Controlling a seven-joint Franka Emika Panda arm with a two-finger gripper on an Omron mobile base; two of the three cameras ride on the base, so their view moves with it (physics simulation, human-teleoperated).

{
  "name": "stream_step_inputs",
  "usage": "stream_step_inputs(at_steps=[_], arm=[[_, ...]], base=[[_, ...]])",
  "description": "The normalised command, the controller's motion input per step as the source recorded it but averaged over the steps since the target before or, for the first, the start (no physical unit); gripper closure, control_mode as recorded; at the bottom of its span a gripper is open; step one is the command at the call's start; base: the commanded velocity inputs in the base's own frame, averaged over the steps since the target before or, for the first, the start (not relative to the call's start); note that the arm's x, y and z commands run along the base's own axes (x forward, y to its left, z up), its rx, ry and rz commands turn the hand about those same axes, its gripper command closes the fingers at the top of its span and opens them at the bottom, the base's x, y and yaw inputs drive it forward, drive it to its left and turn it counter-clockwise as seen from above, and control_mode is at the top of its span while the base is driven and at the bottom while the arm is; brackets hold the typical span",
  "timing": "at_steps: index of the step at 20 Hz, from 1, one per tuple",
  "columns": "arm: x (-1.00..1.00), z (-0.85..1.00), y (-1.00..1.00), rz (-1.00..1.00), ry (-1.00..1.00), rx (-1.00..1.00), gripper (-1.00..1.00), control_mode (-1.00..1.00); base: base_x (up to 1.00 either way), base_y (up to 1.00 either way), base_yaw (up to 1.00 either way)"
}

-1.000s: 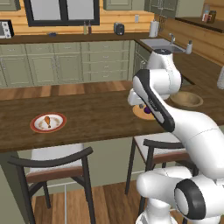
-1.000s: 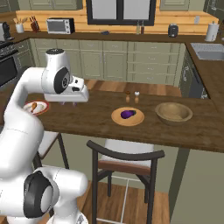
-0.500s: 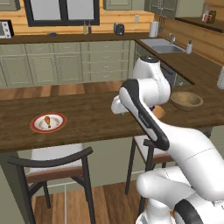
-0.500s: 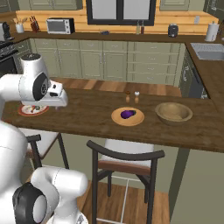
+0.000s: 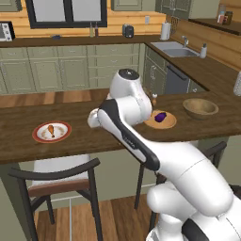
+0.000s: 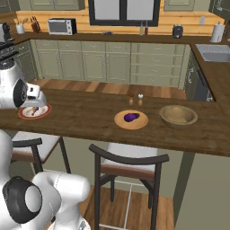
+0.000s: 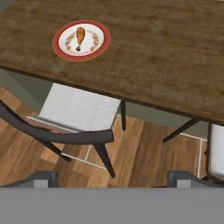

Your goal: Pick the chicken drumstick and eggplant from their plates and place them in the bowl. Then put the bowl in the fridge.

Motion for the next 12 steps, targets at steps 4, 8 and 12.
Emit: stream_step_inputs(at_steps=[4, 8, 12], arm=[[0.57, -0.06, 1.0, 0.0, -0.03, 0.0, -1.0, -1.0], [0.66, -0.15, 1.0, -0.01, 0.05, 0.04, -1.0, -1.0], [0.36, -0.29, 0.87, -0.14, 0.02, -0.08, -1.0, -1.0]], base=[[0.0, 0.0, 0.0], [0.0, 0.0, 0.0], [0.0, 0.0, 0.0]])
